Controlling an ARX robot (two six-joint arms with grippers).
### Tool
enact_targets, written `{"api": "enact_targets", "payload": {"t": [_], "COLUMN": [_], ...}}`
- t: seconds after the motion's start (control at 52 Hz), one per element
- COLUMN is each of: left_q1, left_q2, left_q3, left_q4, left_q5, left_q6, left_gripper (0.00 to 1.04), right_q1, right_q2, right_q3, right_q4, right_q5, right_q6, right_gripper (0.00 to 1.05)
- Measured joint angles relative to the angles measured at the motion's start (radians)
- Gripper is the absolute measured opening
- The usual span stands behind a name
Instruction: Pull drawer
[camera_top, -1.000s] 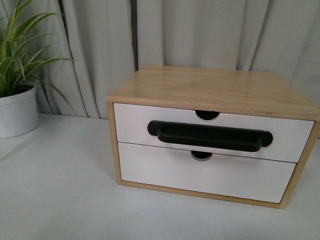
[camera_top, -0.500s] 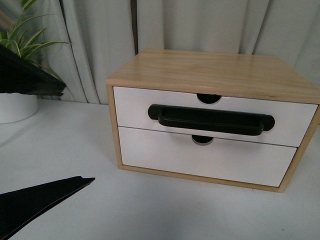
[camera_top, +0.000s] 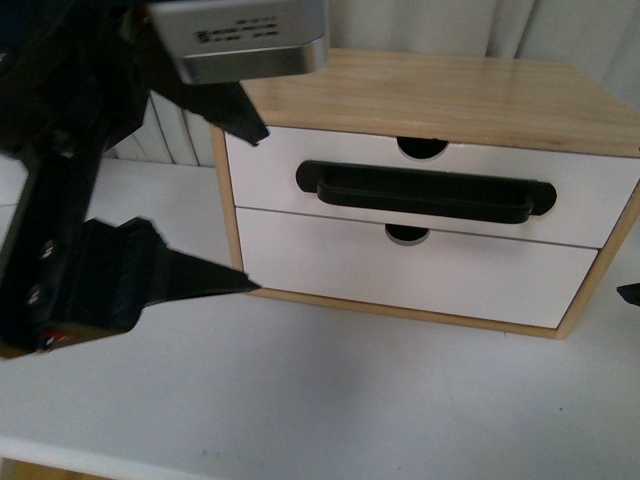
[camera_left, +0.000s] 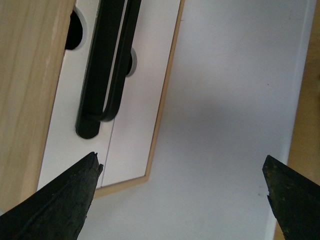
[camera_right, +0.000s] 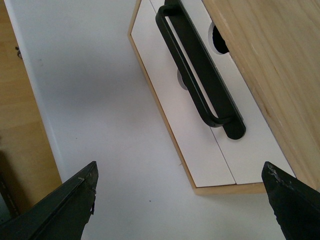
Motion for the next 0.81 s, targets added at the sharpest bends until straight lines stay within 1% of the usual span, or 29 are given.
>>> {"api": "enact_targets", "payload": {"t": [0.096,0.212,0.346,0.442,0.808], "left_q1": [-0.024,-0.045,-0.072,-0.086,-0.094], "left_q2": [0.073,0.129,0.191,0.227,0.296], "left_q3": [0.068,0.093,0.108,0.125,0.172], "left_q4": [0.005,0.045,0.063,0.087,0.102], "left_q5": [-0.005,-0.005,-0.013,-0.012,-0.001], "left_q6": [0.014,0.01,0.013,0.013,0.011], "left_gripper": [0.99,0.99,0.99,0.99,0.99], "right_q1": [0.023,0.042,0.049,0.049,0.041], "right_q2": [0.042,0.093,0.156,0.19,0.267], "right_q3": [0.008,0.012,0.017,0.018,0.023], "right_q4": [0.017,0.051,0.123,0.146,0.216], "right_q5": [-0.005,-0.006,-0.013,-0.022,-0.052], "right_q6": [-0.04,-0.077,-0.092,-0.095,-0.097], "right_gripper": [0.96,0.96,0.96,0.96,0.96]}}
